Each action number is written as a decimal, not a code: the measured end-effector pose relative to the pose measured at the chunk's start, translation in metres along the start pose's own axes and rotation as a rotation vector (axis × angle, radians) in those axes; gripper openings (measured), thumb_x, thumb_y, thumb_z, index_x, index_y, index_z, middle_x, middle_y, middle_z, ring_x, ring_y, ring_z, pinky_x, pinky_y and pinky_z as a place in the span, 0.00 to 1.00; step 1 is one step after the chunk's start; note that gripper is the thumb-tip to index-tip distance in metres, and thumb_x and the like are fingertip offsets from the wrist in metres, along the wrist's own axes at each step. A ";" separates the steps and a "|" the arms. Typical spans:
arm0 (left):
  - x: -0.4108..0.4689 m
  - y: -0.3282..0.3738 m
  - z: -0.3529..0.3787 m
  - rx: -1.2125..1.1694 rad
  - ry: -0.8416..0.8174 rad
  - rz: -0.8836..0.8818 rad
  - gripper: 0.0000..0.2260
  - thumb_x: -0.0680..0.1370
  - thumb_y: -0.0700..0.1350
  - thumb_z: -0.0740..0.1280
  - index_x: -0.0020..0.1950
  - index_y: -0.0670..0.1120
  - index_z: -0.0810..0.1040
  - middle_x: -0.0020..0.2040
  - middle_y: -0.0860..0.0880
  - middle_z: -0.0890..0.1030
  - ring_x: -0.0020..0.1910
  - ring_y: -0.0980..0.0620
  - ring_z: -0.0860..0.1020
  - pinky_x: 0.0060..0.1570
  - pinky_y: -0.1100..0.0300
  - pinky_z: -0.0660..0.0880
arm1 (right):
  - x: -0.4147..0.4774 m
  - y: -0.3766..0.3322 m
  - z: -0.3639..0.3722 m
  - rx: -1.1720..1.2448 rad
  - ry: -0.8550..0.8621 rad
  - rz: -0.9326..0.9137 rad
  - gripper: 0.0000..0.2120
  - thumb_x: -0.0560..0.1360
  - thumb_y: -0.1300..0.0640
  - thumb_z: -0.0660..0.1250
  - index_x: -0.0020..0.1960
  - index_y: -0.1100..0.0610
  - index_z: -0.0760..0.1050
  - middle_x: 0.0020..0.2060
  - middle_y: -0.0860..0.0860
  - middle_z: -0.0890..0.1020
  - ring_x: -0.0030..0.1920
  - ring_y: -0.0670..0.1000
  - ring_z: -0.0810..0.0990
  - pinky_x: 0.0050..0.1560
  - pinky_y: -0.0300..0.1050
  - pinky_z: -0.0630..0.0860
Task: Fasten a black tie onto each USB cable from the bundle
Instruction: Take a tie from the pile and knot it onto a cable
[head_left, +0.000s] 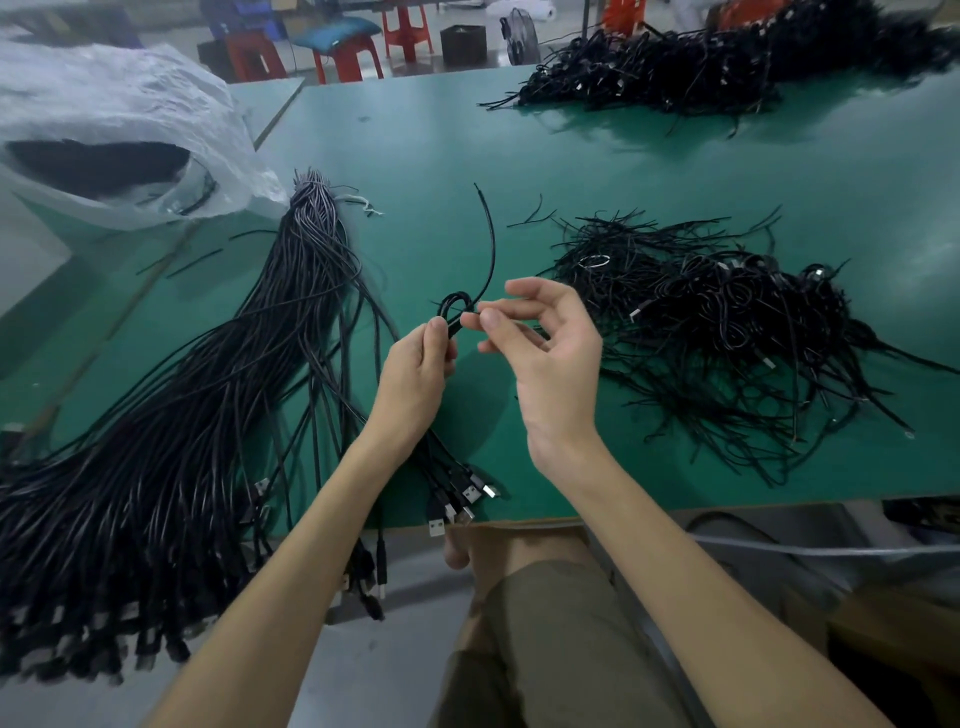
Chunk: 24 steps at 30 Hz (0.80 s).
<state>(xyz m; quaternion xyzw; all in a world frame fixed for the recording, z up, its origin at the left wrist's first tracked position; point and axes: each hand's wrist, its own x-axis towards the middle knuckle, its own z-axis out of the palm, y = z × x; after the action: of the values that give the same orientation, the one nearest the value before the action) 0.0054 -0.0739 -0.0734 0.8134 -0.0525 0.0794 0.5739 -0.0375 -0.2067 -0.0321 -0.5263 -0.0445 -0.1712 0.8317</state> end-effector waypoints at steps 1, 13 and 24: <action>0.001 -0.001 0.000 -0.009 0.000 -0.004 0.18 0.88 0.49 0.54 0.43 0.43 0.73 0.35 0.53 0.70 0.32 0.56 0.67 0.35 0.58 0.64 | 0.000 0.002 0.001 0.011 0.009 0.019 0.11 0.77 0.70 0.70 0.58 0.64 0.74 0.45 0.59 0.83 0.47 0.55 0.88 0.46 0.43 0.81; -0.002 -0.001 -0.001 -0.074 -0.011 -0.027 0.19 0.88 0.49 0.55 0.38 0.47 0.69 0.28 0.60 0.71 0.28 0.61 0.67 0.30 0.68 0.64 | -0.003 0.025 -0.005 -0.015 0.076 0.141 0.11 0.77 0.69 0.72 0.56 0.62 0.75 0.44 0.57 0.83 0.47 0.55 0.88 0.46 0.42 0.81; -0.004 -0.002 -0.001 -0.115 -0.018 -0.040 0.18 0.88 0.51 0.55 0.39 0.48 0.69 0.29 0.61 0.70 0.29 0.61 0.67 0.30 0.69 0.64 | -0.004 0.030 -0.009 -0.058 0.126 0.139 0.10 0.76 0.66 0.73 0.55 0.61 0.76 0.40 0.51 0.85 0.43 0.55 0.87 0.40 0.40 0.79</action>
<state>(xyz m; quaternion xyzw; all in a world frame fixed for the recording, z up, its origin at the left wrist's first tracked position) 0.0022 -0.0727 -0.0755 0.7806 -0.0459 0.0574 0.6207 -0.0319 -0.2019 -0.0628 -0.5403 0.0496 -0.1469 0.8271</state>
